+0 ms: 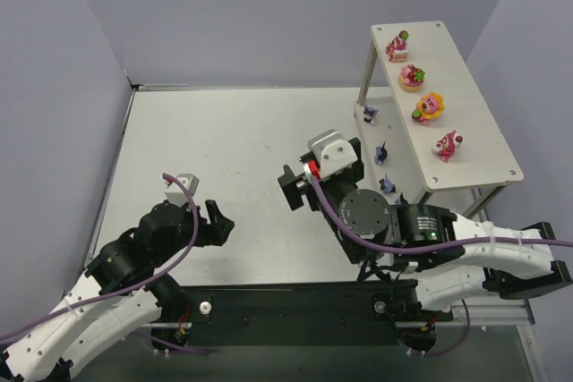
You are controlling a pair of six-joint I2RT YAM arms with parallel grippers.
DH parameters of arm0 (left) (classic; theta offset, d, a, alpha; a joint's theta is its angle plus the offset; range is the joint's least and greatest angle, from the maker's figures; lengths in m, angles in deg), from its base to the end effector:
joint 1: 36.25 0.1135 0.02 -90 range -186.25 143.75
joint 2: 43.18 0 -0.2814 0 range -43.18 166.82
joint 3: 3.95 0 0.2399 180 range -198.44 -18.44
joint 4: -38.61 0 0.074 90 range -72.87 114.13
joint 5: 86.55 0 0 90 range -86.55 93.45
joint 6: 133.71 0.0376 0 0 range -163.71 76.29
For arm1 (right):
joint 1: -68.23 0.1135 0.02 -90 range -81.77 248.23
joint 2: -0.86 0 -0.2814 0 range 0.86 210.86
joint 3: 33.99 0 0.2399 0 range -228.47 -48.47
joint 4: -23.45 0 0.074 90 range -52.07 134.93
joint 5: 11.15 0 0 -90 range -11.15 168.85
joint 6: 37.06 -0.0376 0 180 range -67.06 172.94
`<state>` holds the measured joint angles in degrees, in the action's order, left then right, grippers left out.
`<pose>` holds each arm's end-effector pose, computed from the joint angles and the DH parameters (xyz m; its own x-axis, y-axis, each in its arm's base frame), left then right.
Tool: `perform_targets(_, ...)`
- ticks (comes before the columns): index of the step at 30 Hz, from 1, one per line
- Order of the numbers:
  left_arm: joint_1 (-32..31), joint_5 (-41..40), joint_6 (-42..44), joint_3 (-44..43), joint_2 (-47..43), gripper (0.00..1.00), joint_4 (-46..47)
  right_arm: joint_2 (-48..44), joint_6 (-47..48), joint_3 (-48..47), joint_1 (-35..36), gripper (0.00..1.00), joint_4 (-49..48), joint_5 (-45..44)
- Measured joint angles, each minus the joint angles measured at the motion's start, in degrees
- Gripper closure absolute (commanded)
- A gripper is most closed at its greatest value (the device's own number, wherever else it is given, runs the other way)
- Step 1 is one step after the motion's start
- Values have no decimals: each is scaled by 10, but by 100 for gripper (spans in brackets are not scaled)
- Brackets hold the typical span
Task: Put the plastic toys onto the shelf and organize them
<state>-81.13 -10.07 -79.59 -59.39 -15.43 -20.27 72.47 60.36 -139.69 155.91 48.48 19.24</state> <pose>0.0614 -0.0488 0.2987 -0.6164 -0.1904 -0.7641 0.2260 0.8867 -0.4033 0.0414 0.2203 0.5296 0.0671 0.0435 -0.9968 -0.4662 0.8846 0.0072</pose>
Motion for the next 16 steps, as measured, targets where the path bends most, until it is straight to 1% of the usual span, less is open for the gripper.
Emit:
perform_targets(2, 0, 0, 0, 0, -1, 11, 0, -23, -43, 12, 23, 29, 52, 21)
perform_targets(7, 0, -7, 0, 0, -6, 11, 0, -52, -101, 25, 47, 29, 123, 50)
perform_targets(16, 0, -17, 0, 0, -17, 11, 0, -56, -135, 60, 47, 28, 155, 71)
